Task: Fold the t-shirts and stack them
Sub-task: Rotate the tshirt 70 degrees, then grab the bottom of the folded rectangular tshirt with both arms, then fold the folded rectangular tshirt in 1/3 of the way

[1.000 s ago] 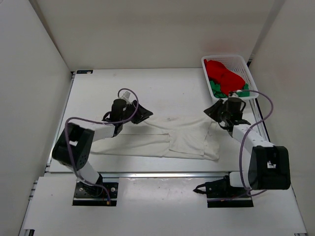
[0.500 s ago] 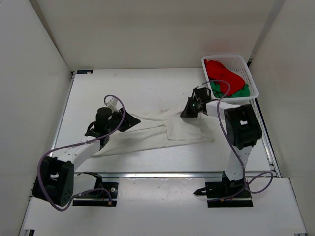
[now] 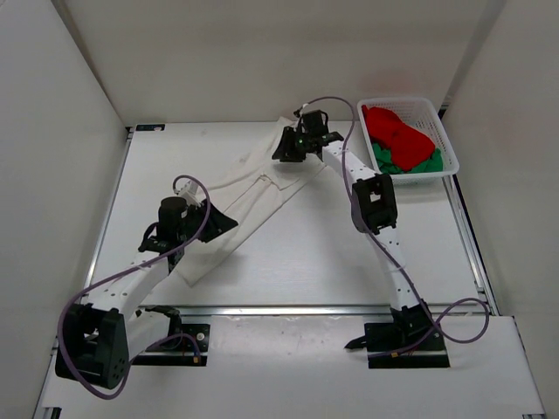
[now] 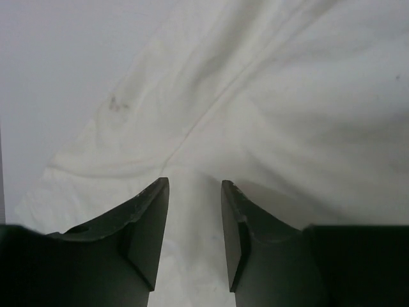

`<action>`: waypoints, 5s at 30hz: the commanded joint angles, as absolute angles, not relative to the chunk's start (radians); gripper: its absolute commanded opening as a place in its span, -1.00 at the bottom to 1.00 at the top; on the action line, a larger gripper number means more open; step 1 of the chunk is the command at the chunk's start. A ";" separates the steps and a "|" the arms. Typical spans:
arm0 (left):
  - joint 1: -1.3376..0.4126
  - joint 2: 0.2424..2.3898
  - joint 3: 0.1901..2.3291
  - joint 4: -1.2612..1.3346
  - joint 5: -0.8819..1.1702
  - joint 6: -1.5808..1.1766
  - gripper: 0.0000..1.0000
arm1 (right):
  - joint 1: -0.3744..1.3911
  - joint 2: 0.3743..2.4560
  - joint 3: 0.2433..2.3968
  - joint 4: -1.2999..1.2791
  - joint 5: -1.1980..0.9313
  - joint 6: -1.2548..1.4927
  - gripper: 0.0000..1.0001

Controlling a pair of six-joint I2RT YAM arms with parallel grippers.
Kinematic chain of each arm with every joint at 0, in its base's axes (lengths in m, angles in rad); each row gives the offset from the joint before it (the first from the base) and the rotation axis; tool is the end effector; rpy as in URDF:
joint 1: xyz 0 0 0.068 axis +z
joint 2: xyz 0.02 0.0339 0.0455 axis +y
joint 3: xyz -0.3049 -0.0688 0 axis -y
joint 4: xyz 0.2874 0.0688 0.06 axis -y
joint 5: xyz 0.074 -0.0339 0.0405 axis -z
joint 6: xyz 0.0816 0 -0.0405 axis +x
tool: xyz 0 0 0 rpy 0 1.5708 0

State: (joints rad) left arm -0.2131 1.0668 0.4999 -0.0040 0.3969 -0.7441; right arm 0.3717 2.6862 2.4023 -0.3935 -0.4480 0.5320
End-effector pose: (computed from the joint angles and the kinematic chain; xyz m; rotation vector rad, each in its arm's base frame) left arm 0.2602 -0.0886 0.1961 -0.3507 2.2282 -0.9643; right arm 0.6408 0.2877 0.1322 -0.0673 2.3572 0.9707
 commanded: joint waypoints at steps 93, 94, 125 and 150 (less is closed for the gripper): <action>-0.529 1.019 0.325 -0.373 0.351 -0.575 -0.59 | 0.704 1.144 0.301 0.015 -0.542 0.870 -0.87; -0.526 1.008 0.322 -0.367 0.366 -0.580 -0.80 | 0.713 1.144 0.305 0.006 -0.543 0.868 -0.96; -0.379 1.805 1.293 -0.195 0.225 -0.680 -1.00 | 0.115 1.592 0.922 -0.045 -0.626 0.560 -1.00; -0.374 1.659 0.961 0.178 0.173 -0.838 -0.07 | 0.074 1.702 1.060 0.002 -0.531 0.552 -0.23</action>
